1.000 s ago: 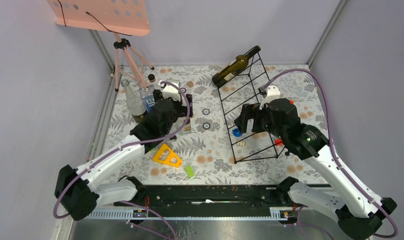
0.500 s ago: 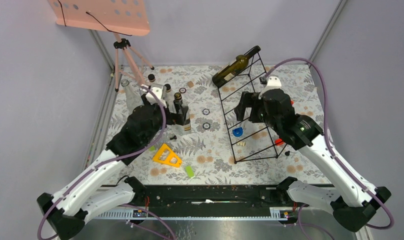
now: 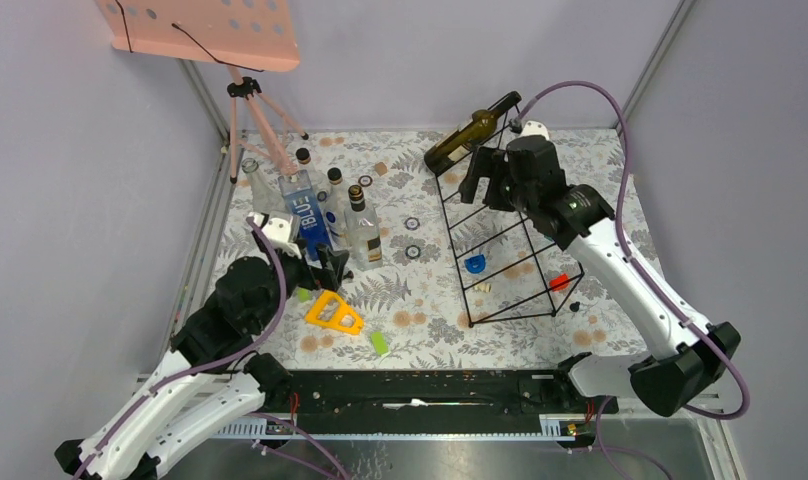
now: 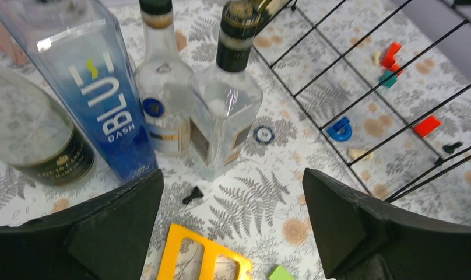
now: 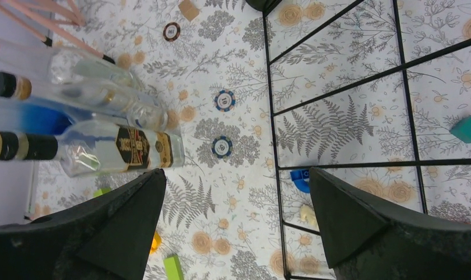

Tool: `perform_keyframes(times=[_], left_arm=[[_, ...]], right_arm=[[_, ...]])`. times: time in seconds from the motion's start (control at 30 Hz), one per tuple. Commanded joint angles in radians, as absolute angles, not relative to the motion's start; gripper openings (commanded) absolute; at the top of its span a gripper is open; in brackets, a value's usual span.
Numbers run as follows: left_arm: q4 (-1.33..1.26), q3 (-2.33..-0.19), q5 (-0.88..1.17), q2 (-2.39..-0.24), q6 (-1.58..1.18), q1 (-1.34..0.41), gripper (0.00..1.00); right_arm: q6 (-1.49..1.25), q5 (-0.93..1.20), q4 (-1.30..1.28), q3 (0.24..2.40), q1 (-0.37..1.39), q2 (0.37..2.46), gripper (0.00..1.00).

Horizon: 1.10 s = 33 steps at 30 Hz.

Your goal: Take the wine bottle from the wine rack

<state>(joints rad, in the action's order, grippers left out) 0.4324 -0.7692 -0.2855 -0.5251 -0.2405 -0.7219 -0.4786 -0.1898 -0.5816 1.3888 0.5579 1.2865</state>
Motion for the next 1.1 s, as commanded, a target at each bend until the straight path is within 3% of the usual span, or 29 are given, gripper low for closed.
perform_keyframes(times=[0.0, 0.53, 0.73, 1.07], left_arm=[[0.457, -0.726, -0.313, -0.491, -0.242, -0.726, 0.99], [0.459, -0.667, -0.297, -0.472, -0.251, -0.725, 0.99], [0.455, -0.665, -0.317, -0.476, -0.246, -0.725, 0.99], [0.456, -0.660, -0.332, -0.463, -0.241, -0.725, 0.99]], right_arm=[[-0.541, -0.143, -0.532, 1.466, 0.493, 1.331, 0.99], [-0.691, -0.221, -0.407, 1.738, 0.309, 1.638, 0.94], [-0.760, -0.299, -0.349, 1.835, 0.292, 1.779, 0.88], [-0.854, -0.411, -0.400, 2.012, 0.291, 1.967, 0.86]])
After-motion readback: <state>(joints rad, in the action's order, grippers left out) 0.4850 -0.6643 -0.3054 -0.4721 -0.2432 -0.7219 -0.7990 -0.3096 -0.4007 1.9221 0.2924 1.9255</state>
